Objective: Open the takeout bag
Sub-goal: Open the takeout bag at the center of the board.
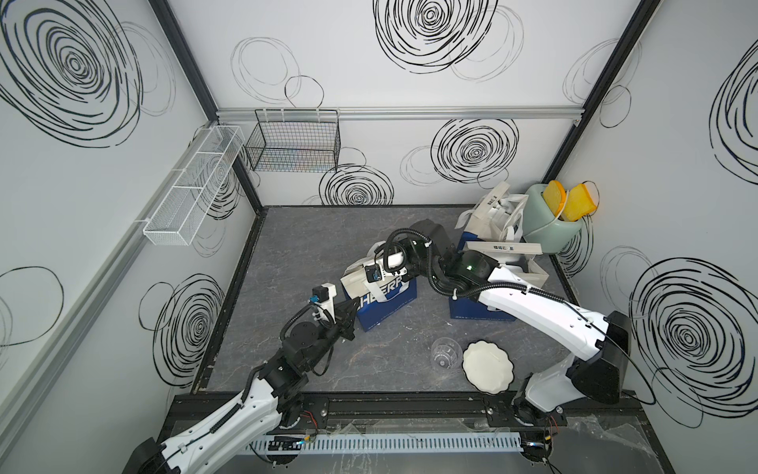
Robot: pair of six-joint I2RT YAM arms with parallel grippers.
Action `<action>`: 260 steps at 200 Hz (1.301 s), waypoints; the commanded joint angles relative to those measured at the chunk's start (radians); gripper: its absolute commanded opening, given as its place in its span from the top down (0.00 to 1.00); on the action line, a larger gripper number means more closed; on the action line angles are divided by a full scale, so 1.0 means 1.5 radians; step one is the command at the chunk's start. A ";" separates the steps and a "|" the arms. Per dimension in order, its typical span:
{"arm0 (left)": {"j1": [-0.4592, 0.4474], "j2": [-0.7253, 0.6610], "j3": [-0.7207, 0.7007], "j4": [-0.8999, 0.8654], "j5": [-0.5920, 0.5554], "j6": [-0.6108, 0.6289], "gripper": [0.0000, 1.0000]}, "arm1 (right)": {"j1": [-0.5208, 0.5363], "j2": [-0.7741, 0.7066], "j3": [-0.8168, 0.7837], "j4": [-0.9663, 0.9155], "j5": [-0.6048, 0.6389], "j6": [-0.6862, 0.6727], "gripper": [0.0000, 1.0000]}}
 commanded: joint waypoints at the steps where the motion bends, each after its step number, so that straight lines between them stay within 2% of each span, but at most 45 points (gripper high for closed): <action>1: 0.004 0.006 -0.007 -0.044 -0.004 0.001 1.00 | -0.005 -0.027 0.057 0.072 -0.010 0.016 1.00; 32: 0.004 0.006 -0.004 -0.044 -0.003 0.000 1.00 | -0.016 -0.039 0.013 0.076 -0.047 0.057 0.99; 44: 0.004 0.003 -0.005 -0.045 -0.006 -0.001 1.00 | -0.018 -0.042 0.000 0.074 -0.053 0.066 0.86; 57: 0.004 0.001 -0.005 -0.044 -0.007 -0.001 1.00 | -0.020 -0.046 -0.004 0.061 -0.066 0.080 0.67; 65: 0.004 0.002 -0.006 -0.044 -0.006 -0.002 1.00 | -0.024 -0.050 -0.004 0.055 -0.081 0.092 0.60; 75: 0.004 0.004 -0.006 -0.042 -0.006 -0.001 1.00 | -0.032 -0.057 -0.004 0.049 -0.103 0.107 0.56; 104: 0.004 0.008 -0.005 -0.037 -0.002 -0.002 1.00 | -0.061 -0.075 -0.012 0.003 -0.145 0.139 0.55; 128: 0.004 0.005 -0.008 -0.037 -0.002 -0.004 1.00 | -0.090 -0.110 -0.068 0.007 -0.171 0.153 0.55; 162: 0.005 0.008 -0.008 -0.032 -0.001 -0.005 1.00 | -0.127 -0.149 -0.157 0.032 -0.157 0.152 0.56; 188: 0.005 0.013 -0.009 -0.028 0.001 -0.004 1.00 | -0.137 -0.163 -0.225 0.098 -0.155 0.128 0.56; 260: 0.008 0.001 -0.014 -0.032 0.002 -0.004 1.00 | -0.123 -0.145 -0.258 0.187 -0.133 0.105 0.54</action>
